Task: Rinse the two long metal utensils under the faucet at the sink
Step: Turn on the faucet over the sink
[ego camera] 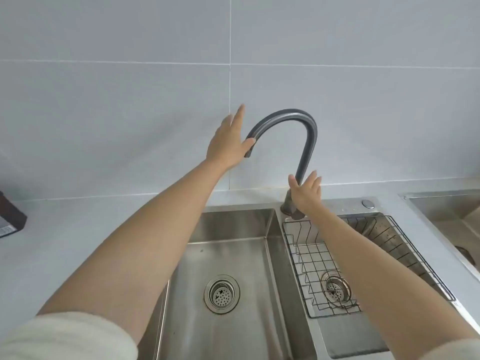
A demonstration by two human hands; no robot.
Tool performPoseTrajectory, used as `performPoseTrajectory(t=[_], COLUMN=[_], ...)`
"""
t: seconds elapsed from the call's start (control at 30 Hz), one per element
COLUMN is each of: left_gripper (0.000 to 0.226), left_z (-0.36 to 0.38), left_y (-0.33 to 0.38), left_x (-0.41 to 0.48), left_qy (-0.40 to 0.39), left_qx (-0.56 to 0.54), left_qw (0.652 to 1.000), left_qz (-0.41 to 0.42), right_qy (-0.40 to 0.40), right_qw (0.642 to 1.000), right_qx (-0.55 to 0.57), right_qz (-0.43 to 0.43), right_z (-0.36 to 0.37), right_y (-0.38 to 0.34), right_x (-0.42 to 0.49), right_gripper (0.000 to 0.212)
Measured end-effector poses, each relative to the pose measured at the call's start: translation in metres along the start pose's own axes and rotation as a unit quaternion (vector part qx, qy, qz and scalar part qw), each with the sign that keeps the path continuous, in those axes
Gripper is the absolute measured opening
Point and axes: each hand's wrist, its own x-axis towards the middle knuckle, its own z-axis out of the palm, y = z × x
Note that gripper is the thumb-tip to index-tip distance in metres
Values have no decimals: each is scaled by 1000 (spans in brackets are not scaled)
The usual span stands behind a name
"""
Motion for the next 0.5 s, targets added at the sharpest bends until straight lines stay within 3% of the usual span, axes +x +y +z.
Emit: performPoseTrajectory(t=[0.2, 0.4, 0.5], left_gripper=[55, 49, 49], left_z=[2, 4, 5], left_y=[18, 15, 11], left_x=[24, 31, 32], left_qy=[-36, -36, -37], left_qx=[-18, -54, -62], left_qw=[999, 998, 997], left_qz=[22, 9, 8], right_qy=[-5, -80, -76], right_qw=[963, 933, 913], right_qx=[193, 283, 337], right_qz=[188, 207, 219], right_z=[-13, -12, -7], right_y=[10, 24, 22], right_x=[29, 38, 38], right_gripper=[73, 44, 28])
